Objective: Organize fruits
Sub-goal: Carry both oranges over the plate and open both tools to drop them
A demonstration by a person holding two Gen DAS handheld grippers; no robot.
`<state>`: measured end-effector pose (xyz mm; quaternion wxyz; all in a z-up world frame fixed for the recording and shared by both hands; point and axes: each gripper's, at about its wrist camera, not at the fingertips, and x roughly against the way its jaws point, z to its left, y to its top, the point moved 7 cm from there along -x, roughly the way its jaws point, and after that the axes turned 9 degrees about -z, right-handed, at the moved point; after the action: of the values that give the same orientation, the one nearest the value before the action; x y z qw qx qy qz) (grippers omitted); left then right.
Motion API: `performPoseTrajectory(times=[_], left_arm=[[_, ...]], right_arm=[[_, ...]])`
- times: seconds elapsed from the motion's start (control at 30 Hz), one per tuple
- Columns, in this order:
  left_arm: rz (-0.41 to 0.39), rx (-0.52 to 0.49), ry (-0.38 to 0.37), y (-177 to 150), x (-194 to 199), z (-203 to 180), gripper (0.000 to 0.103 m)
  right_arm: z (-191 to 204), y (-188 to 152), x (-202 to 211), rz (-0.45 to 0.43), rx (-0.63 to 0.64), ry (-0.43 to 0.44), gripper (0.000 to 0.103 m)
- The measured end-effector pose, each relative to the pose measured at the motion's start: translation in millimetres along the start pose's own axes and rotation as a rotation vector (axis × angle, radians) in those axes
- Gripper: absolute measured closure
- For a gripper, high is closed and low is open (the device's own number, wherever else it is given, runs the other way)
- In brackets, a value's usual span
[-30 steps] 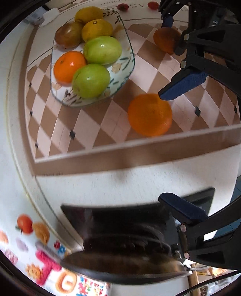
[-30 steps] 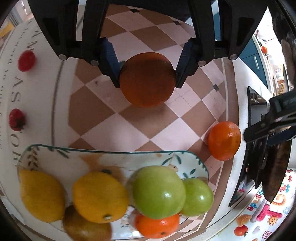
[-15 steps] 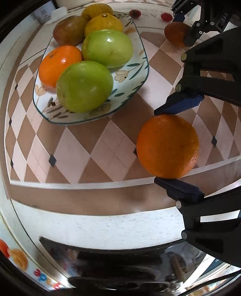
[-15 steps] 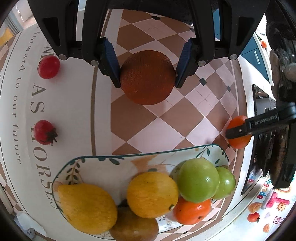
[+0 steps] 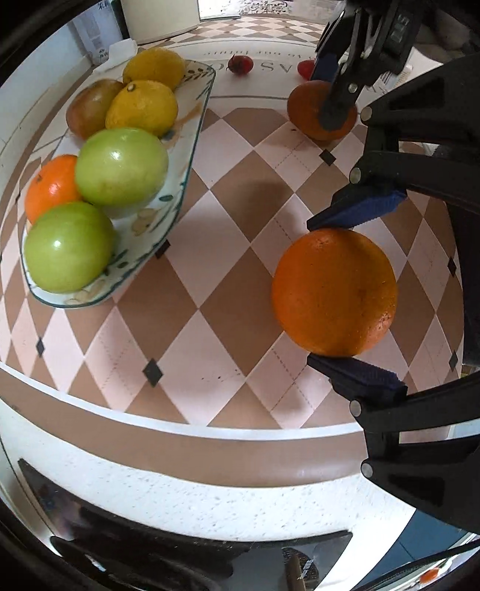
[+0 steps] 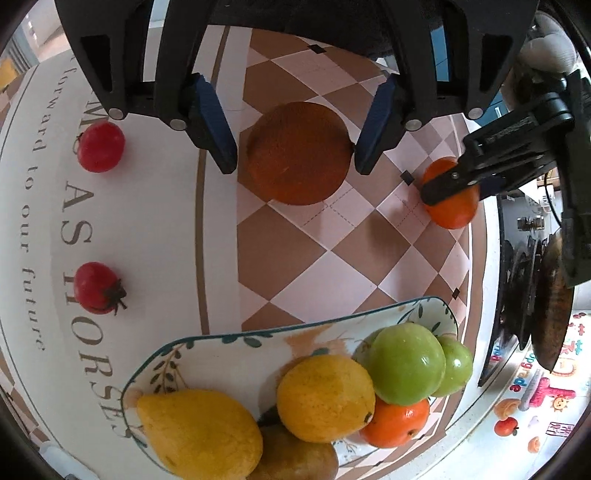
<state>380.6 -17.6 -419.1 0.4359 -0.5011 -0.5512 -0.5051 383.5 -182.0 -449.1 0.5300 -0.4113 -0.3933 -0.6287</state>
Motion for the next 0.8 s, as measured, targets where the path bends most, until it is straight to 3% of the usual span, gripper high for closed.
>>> performPoseTrajectory(times=[0.17,0.23,0.33,0.47,0.63,0.8], left_arm=[[-0.014,-0.014,0.012,0,-5,-5,0.04],[-0.014,-0.013,0.01,0,-4,-6,0.04],[-0.021,-0.007,0.014,5,-5,-18,0.04],[-0.062,-0.007,-0.012,16,24,-34,0.041],[-0.163,-0.046,-0.107,63,82,-75,0.04],[-0.214,-0.131,-0.133,149,104,-108,0.04]], right_arm=[[-4,-6,-6,0.016,0.005,0.012,0.035],[-2,-7,-6,-0.007,0.002,0.046,0.042],[-2,-9,-1,-0.034,0.042,0.006,0.042],[1,-5,15,-0.07,0.048,0.033,0.042],[-3,26,54,-0.15,0.006,0.099,0.042],[-28,86,96,-0.247,-0.018,0.098,0.042]])
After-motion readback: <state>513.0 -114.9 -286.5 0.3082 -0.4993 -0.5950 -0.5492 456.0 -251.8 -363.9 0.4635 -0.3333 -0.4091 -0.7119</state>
